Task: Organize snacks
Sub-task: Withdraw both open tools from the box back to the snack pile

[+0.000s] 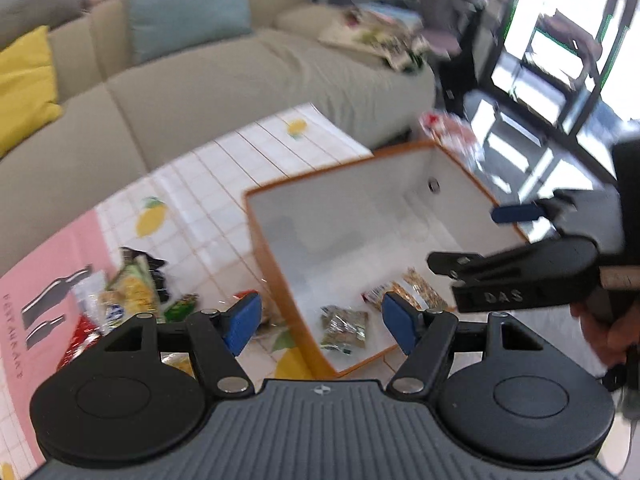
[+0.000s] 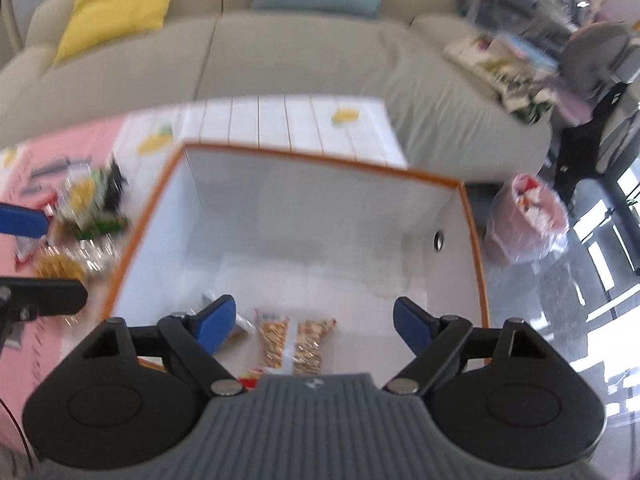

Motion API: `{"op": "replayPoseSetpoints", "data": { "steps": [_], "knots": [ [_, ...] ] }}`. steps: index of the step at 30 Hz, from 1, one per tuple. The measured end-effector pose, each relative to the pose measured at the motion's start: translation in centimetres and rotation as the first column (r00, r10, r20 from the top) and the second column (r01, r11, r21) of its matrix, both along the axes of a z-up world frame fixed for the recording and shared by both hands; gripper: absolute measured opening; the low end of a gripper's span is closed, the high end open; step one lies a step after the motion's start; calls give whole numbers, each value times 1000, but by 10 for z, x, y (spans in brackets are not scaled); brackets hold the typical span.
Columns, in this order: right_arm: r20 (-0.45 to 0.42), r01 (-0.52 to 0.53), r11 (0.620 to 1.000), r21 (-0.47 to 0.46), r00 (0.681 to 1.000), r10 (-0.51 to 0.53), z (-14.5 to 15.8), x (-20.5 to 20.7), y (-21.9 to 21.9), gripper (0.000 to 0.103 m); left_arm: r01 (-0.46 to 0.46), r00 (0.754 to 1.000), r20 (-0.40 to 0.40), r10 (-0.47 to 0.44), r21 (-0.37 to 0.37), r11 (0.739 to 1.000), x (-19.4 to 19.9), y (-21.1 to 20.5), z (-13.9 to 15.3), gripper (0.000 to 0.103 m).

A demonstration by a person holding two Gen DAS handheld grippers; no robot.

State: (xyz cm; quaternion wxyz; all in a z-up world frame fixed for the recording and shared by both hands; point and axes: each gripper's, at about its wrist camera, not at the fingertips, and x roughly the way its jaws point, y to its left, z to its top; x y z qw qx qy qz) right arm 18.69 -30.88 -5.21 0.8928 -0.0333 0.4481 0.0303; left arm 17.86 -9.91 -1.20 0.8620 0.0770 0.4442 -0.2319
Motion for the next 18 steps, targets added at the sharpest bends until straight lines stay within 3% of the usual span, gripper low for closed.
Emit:
{"op": "replayPoseSetpoints", "data": {
  "steps": [9, 18],
  "knots": [
    [188, 50, 990, 135, 979, -75, 23, -56, 44, 85, -197, 971, 134, 198, -26, 980, -39, 63, 15, 81],
    [269, -23, 989, 144, 963, -16, 7, -94, 111, 84, -360, 925, 104, 366, -79, 930, -66, 129, -17, 81]
  ]
}}
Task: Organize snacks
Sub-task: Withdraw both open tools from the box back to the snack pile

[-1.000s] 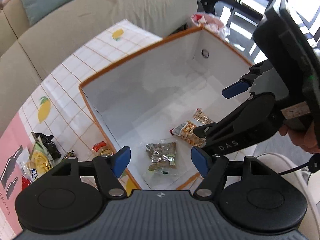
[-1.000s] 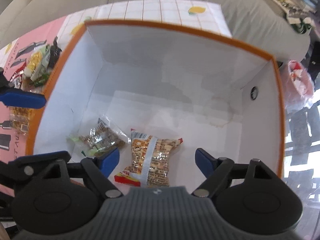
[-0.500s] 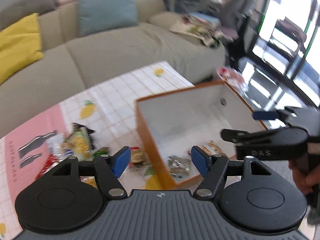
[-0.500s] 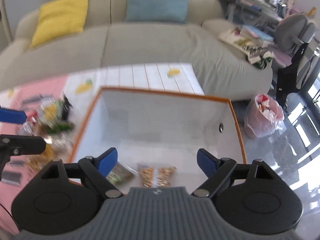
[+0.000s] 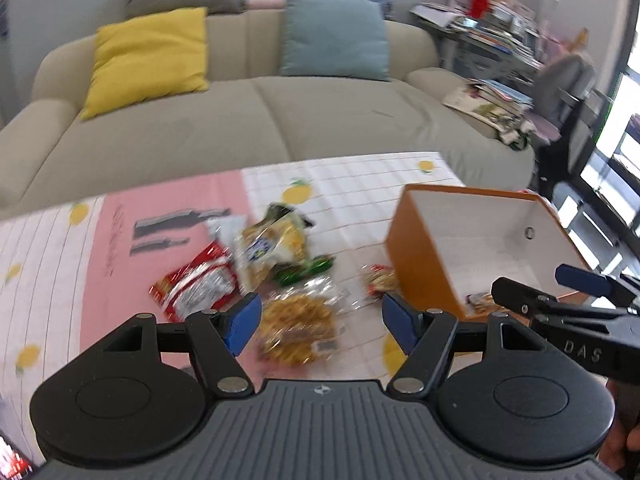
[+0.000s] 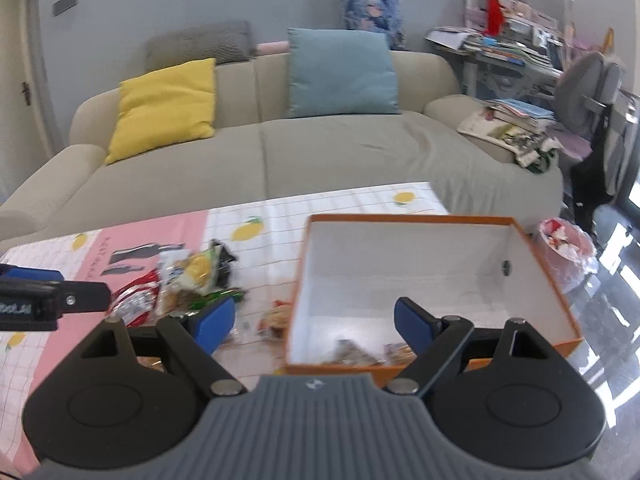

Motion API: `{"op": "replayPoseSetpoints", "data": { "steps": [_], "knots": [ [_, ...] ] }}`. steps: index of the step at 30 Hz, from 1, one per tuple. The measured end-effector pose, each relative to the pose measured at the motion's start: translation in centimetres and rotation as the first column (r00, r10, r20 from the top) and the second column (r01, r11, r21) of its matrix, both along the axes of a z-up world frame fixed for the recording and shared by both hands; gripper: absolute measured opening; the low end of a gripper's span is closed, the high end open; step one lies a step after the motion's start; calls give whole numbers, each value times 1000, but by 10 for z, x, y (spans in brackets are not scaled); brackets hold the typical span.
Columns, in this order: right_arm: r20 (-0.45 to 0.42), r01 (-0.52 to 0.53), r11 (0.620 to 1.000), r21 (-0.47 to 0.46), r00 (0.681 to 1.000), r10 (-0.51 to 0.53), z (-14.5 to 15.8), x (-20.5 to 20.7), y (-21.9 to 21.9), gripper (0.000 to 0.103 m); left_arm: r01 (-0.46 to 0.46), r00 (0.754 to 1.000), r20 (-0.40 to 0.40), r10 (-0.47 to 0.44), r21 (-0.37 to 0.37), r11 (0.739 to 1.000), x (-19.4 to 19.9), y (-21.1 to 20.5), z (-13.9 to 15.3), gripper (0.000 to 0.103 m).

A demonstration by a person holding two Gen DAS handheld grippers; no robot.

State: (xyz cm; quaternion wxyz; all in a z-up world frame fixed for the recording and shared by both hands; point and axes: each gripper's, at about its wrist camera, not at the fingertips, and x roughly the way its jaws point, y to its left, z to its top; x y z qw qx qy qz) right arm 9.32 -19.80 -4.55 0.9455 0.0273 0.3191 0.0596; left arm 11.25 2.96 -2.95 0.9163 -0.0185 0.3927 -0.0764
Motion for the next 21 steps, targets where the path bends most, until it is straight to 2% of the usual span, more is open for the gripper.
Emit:
{"op": "replayPoseSetpoints", "data": {
  "steps": [9, 15, 21],
  "knots": [
    [-31, -106, 994, -31, 994, 105, -34, -1, 57, 82, -86, 995, -56, 83, -43, 995, -14, 49, -38, 80],
    [-68, -178, 982, -70, 983, 173, -52, 14, 82, 71, -108, 991, -85, 100, -98, 989, -3, 71, -56, 80],
    [-95, -237, 967, -93, 969, 228, -67, 33, 100, 68, -124, 986, -127, 110, -109, 986, 12, 85, -75, 79]
  ]
}}
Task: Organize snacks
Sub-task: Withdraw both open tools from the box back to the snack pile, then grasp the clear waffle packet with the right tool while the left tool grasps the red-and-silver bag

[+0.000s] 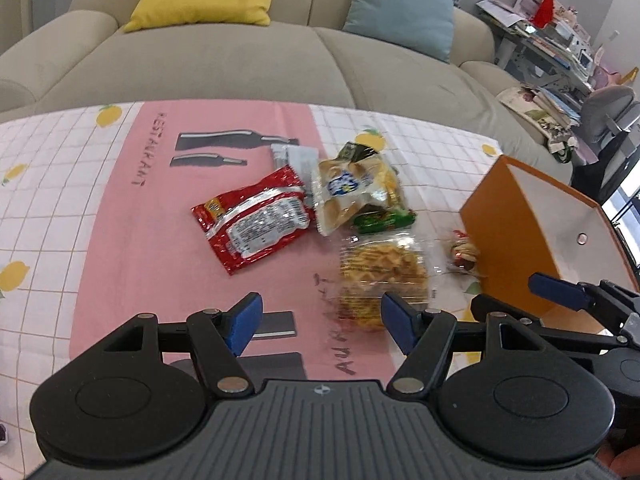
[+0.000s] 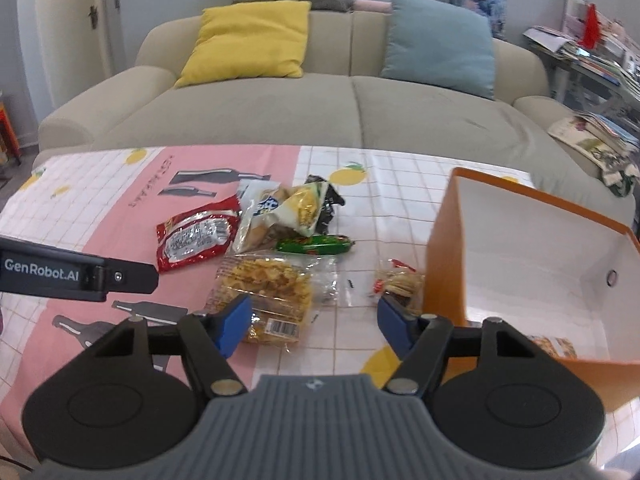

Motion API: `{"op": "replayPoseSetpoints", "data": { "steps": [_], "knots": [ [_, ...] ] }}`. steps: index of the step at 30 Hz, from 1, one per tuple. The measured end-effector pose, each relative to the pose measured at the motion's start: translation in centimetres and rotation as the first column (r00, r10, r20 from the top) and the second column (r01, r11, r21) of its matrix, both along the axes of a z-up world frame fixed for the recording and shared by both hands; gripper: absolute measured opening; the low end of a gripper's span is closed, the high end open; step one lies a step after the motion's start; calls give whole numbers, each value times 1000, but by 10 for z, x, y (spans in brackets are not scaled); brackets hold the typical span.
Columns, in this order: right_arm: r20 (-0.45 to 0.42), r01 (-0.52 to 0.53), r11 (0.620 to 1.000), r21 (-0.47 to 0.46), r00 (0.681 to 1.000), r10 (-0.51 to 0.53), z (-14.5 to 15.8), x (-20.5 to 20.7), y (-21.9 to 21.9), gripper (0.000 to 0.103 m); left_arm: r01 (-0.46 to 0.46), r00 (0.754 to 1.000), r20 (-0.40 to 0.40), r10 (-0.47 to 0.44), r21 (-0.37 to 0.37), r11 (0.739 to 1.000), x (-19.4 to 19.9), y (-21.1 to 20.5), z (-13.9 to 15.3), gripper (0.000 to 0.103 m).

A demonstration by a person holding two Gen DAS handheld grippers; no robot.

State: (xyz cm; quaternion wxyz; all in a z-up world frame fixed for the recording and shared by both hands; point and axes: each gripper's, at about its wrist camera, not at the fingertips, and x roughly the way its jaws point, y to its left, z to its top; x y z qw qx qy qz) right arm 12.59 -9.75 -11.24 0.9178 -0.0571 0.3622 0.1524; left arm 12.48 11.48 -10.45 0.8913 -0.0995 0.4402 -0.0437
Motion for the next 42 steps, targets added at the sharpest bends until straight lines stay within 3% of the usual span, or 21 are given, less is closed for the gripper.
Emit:
{"op": "replayPoseSetpoints", "data": {
  "steps": [7, 11, 16, 19, 23, 28, 34, 42],
  "knots": [
    [-58, -46, 999, -5, 997, 45, -20, 27, 17, 69, -3, 998, -57, 4, 23, 1000, 22, 14, -20, 77],
    [-134, -35, 999, 35, 990, 39, -30, 47, 25, 89, 3, 998, -64, 2, 85, 996, 43, 21, -29, 77],
    [-212, -21, 999, 41, 977, 29, -46, 69, 42, 94, 77, 995, -75, -67, 138, 987, 73, 31, -40, 79],
    [-237, -16, 1000, 10, 971, 18, -54, 78, 54, 99, 128, 991, -60, -119, 168, 978, 89, 35, -41, 86],
    [-268, -10, 1000, -26, 963, 2, -63, 89, 65, 100, 230, 973, -50, -225, 199, 953, 107, 33, -45, 90],
    [-277, -10, 999, -32, 961, 1, -66, 95, 69, 100, 375, 927, -83, -366, 216, 901, 127, 28, -61, 97],
    [-282, -18, 999, -26, 959, 10, -66, 98, 69, 100, 427, 904, -117, -411, 264, 865, 144, 31, -73, 103],
    [-283, -26, 999, -28, 959, 17, -70, 96, 69, 99, 451, 892, -145, -428, 313, 836, 160, 25, -80, 103]
  ]
}}
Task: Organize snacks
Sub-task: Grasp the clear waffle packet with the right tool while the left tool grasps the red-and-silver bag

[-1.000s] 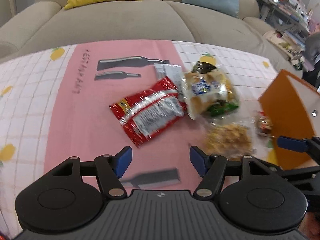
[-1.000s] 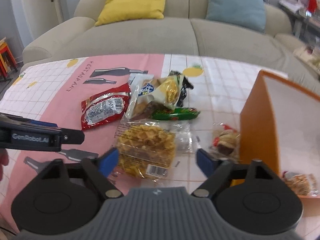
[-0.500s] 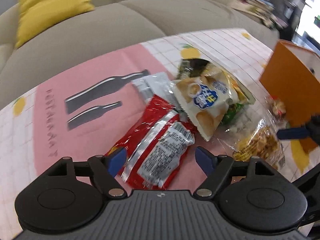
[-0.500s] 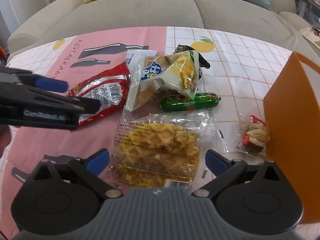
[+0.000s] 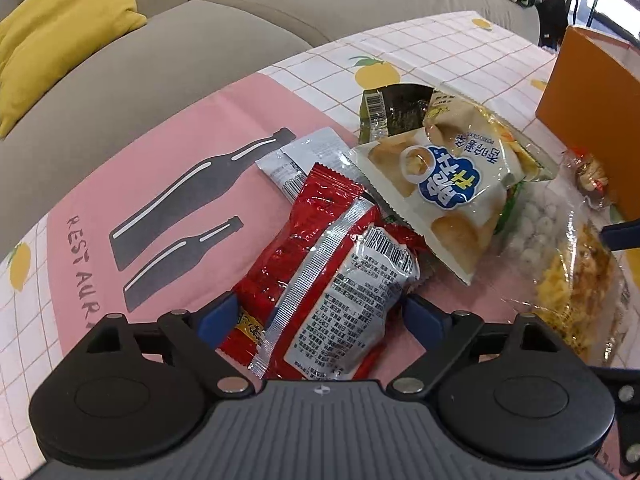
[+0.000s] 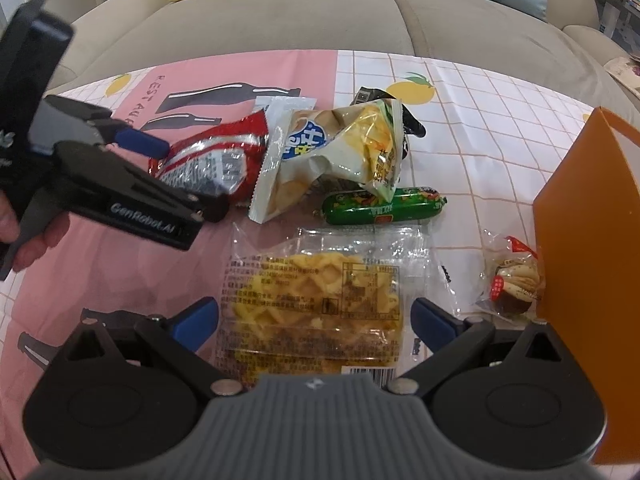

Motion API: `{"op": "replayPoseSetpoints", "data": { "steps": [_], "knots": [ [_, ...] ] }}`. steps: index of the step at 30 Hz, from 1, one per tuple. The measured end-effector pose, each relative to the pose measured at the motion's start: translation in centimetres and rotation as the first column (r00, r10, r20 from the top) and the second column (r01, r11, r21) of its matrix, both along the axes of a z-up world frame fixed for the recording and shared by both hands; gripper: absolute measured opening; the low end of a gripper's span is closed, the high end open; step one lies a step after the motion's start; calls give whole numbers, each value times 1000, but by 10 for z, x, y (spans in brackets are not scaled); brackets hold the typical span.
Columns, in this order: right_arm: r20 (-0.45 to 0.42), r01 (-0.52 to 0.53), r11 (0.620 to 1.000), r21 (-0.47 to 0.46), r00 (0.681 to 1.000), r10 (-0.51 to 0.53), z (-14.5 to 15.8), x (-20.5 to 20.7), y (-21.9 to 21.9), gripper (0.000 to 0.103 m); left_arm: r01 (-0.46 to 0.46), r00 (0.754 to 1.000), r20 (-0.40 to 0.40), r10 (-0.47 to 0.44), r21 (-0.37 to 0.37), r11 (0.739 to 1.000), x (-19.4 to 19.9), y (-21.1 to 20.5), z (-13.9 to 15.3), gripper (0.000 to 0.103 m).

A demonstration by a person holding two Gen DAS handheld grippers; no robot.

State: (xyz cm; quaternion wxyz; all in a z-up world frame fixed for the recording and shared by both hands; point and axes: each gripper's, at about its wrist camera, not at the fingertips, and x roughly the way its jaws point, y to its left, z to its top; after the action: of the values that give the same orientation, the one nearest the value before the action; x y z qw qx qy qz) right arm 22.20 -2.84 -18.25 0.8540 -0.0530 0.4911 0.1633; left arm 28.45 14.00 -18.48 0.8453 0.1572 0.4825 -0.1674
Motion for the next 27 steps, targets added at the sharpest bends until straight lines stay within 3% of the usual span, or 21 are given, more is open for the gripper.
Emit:
{"op": "replayPoseSetpoints", "data": {
  "steps": [4, 8, 13, 23, 27],
  "knots": [
    [12, -9, 1000, -2, 1000, 9, 1, -4, 0, 92, -63, 998, -15, 62, -3, 998, 0, -4, 0, 100],
    [19, -16, 1000, -10, 1000, 17, 4, -10, -3, 87, -129, 991, -40, 130, 14, 991, -11, -11, 3, 89],
    [8, -6, 1000, -16, 1000, 6, 6, -25, -16, 84, -214, 971, -94, 218, 43, 976, -35, -26, 6, 87],
    [-4, -61, 997, -57, 998, 61, 10, -76, -54, 82, -357, 904, -238, 355, 36, 933, -108, -59, 11, 83],
    [-28, -35, 998, -56, 999, 33, 6, -85, -69, 82, -345, 903, -257, 343, 38, 938, -129, -69, 11, 86]
  ]
}}
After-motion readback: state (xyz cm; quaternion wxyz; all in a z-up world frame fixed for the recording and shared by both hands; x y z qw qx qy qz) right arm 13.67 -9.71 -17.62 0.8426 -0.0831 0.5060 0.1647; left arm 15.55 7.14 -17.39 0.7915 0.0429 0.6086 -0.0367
